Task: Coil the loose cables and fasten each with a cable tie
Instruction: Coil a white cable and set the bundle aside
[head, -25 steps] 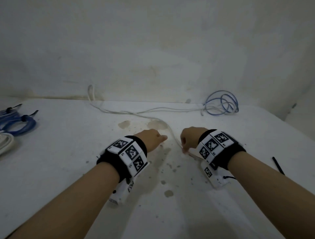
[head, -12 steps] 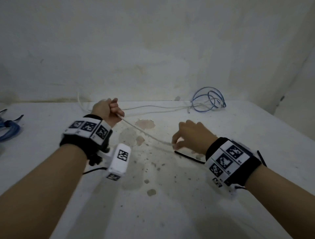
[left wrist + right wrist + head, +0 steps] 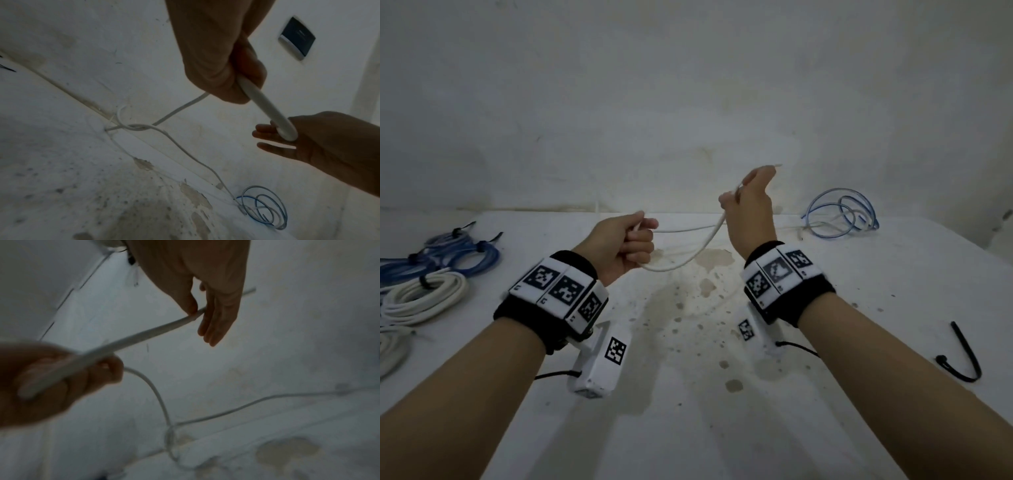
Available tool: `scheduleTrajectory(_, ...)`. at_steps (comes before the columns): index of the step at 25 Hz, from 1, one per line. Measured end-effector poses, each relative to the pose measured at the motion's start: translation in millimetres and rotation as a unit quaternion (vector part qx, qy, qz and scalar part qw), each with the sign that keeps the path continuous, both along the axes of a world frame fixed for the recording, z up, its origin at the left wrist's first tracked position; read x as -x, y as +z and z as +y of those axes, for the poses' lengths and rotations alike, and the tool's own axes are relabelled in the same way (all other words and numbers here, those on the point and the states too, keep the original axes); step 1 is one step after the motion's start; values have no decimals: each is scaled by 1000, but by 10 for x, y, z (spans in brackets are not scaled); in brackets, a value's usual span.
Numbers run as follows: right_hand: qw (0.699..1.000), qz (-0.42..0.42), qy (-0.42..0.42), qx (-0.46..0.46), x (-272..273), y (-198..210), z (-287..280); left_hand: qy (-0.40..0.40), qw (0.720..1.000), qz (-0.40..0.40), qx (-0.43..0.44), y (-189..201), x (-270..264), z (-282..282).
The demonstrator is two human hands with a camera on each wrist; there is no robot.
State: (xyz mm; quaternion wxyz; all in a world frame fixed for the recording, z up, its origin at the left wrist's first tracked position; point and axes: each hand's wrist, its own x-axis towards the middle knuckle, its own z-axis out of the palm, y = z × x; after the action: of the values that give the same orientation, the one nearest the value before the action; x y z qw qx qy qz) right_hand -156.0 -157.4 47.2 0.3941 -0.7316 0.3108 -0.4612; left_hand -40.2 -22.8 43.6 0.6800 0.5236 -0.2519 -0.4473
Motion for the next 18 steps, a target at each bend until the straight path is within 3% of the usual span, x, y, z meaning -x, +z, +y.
scheduleTrajectory(1,990,-92,17,-105,-81,36,35,-7,1000,-9,-10,-9,-7,67)
scheduleTrajectory(3,905,-244,75,-340,-143,123,97,-10,999,-26,-26,-17,-44,204)
scheduleTrajectory(4,854,-294,107,-415,-140,145,130,-7,999,-27,-29,-22,-70,282)
scheduleTrajectory(5,823,-320,129,-451,-133,161,156,-2,999,-26,-27,-20,-95,346)
scheduleTrajectory(6,817,-330,146,-449,-127,166,195,1,999,-22,-26,-18,-112,411)
scheduleTrajectory(7,840,-326,156,-405,-122,169,229,4,999,-21,-27,-15,-117,465)
scheduleTrajectory(8,885,-302,156,-318,-111,177,265,6,999,-22,-31,-11,-110,503)
scheduleTrajectory(10,968,-190,145,-81,-76,179,344,11,998,-40,-42,5,-83,563)
scheduleTrajectory(11,982,-119,144,23,-43,184,378,10,997,-58,-48,25,-69,586)
scheduleTrajectory(12,981,-53,150,108,-6,174,411,5,995,-78,-56,43,-46,605)
scheduleTrajectory(14,949,49,154,272,44,137,486,-17,990,-115,-74,88,14,616)
scheduleTrajectory(16,884,84,141,439,82,53,550,-39,982,-157,-95,127,95,606)
scheduleTrajectory(18,822,92,119,549,116,22,611,-63,970,-208,-109,173,190,587)
